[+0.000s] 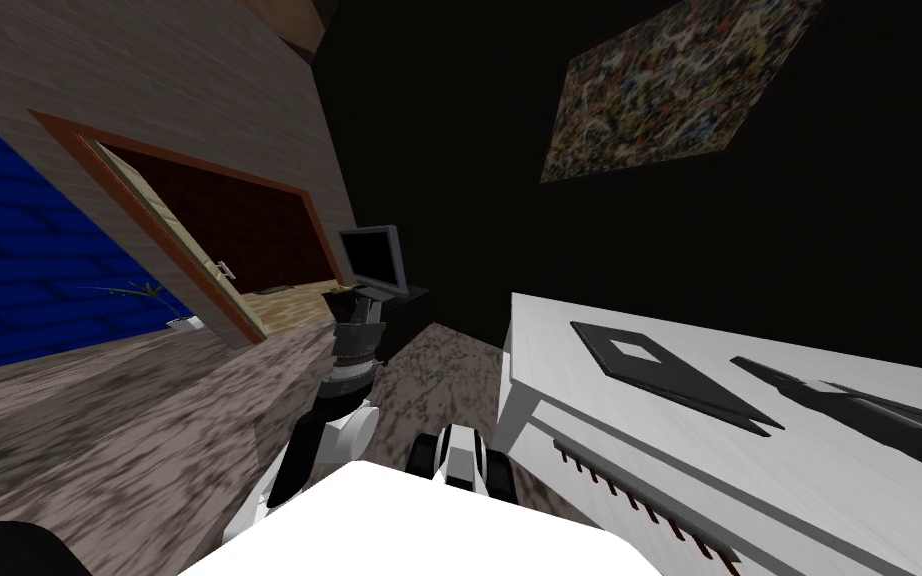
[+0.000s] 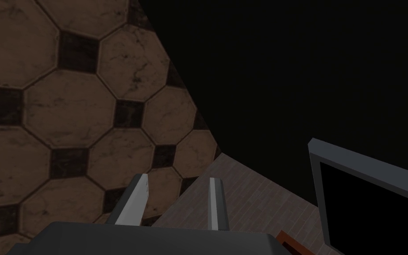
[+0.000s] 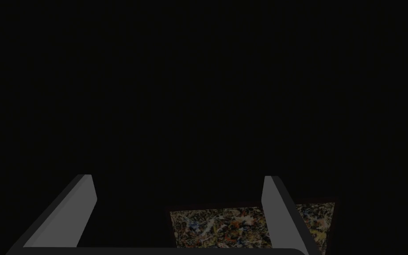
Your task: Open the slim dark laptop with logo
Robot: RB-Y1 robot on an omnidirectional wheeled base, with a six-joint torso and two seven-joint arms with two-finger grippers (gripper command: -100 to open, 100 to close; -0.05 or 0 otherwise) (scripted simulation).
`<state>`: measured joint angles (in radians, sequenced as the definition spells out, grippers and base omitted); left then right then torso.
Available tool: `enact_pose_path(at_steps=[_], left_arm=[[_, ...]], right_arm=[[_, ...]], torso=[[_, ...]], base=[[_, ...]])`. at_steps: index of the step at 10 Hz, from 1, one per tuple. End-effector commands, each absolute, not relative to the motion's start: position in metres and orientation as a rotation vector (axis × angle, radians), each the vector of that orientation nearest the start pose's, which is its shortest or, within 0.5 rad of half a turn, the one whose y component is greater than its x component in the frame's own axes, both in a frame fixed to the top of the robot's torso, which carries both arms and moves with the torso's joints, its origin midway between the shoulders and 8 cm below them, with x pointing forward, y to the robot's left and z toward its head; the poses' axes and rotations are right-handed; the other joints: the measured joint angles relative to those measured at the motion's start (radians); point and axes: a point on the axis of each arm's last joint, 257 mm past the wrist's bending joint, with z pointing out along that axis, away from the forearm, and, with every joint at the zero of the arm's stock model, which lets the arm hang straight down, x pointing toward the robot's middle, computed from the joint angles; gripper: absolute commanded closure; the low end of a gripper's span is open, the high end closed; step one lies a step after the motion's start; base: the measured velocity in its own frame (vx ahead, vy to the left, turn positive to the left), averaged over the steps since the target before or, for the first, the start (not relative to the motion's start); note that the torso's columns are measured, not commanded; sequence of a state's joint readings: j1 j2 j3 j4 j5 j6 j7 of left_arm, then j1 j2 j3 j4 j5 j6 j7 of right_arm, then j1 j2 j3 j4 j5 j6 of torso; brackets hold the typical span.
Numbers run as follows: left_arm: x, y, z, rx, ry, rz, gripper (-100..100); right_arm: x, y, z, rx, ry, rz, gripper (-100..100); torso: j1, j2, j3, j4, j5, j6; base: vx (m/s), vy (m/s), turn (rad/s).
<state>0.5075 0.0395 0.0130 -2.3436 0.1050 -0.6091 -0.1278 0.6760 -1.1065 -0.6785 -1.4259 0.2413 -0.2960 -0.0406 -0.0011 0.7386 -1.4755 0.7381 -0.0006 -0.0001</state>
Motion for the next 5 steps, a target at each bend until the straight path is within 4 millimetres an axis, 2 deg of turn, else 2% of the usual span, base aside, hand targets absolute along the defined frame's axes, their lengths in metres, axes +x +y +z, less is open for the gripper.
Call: enact_pose_path(at_steps=[1,5], left_arm=[[0.3072,0.2864,0.0691,-0.519,0.491,-1.268,0],[0.3072,0.2864,0.0691,-0.519,0.491,-1.268,0]], right_arm=[[0.3314,-0.7295,-0.0209,0.353,1.544,-0.186,0],[0.3314,-0.7295,-0.0209,0.353,1.544,-0.186,0]], torso=[[0.0,0.0,0.0,0.0,0.0,0.0],[0.001,-0.001,-0.001,0.0,0.001,0.0]], base=[[0.0,0.0,0.0],[0.0,0.0,0.0]])
